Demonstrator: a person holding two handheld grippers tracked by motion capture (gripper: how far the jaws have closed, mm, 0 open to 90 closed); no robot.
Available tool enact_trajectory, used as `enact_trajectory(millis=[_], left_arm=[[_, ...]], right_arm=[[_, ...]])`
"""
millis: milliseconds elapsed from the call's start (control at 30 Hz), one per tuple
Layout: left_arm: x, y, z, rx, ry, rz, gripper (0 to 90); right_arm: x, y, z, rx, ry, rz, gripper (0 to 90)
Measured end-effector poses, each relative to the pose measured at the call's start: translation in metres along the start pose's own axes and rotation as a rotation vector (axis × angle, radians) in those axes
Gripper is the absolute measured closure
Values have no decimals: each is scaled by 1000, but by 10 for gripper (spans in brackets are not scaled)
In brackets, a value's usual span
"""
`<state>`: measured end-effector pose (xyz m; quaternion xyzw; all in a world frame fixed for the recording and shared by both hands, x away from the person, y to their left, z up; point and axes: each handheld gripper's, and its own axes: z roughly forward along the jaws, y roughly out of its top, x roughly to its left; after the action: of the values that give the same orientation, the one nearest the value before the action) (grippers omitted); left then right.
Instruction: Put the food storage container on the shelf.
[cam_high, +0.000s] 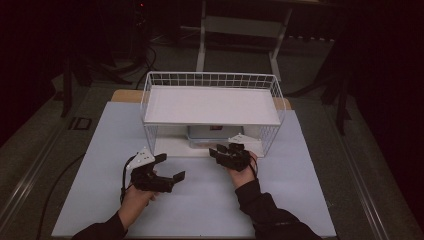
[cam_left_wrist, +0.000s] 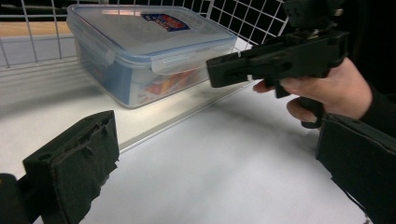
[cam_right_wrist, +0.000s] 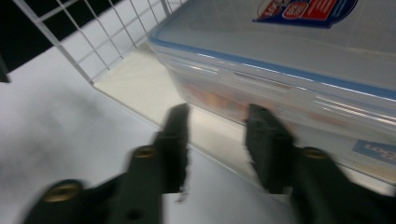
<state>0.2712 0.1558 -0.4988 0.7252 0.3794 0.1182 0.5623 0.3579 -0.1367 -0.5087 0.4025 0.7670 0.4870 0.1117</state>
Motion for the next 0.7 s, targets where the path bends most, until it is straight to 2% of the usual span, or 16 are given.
enact_trajectory(millis=[67, 133, 233, 300, 533, 633, 700], left_arm=[[0, 1, 0, -1, -3, -2, 0], [-1, 1, 0, -1, -8, -2, 0], [-3, 2, 0, -2, -19, 12, 0], [-5, 3, 1, 5, -27, 15, 0], [-9, 8, -3, 10, -43, 23, 0], [-12, 8, -6, 11, -48, 30, 0], [-13, 7, -8, 12, -53, 32, 0]], right_arm=[[3, -2, -10, -12, 42, -24, 341], [5, -3, -16, -24, 65, -28, 285], [4, -4, -25, -33, 128, -8, 201], [4, -5, -31, -27, 132, 1, 157], [8, -12, -56, -49, 129, -45, 143], [10, -16, -69, -58, 110, -77, 143], [10, -19, -77, -61, 108, -79, 143]])
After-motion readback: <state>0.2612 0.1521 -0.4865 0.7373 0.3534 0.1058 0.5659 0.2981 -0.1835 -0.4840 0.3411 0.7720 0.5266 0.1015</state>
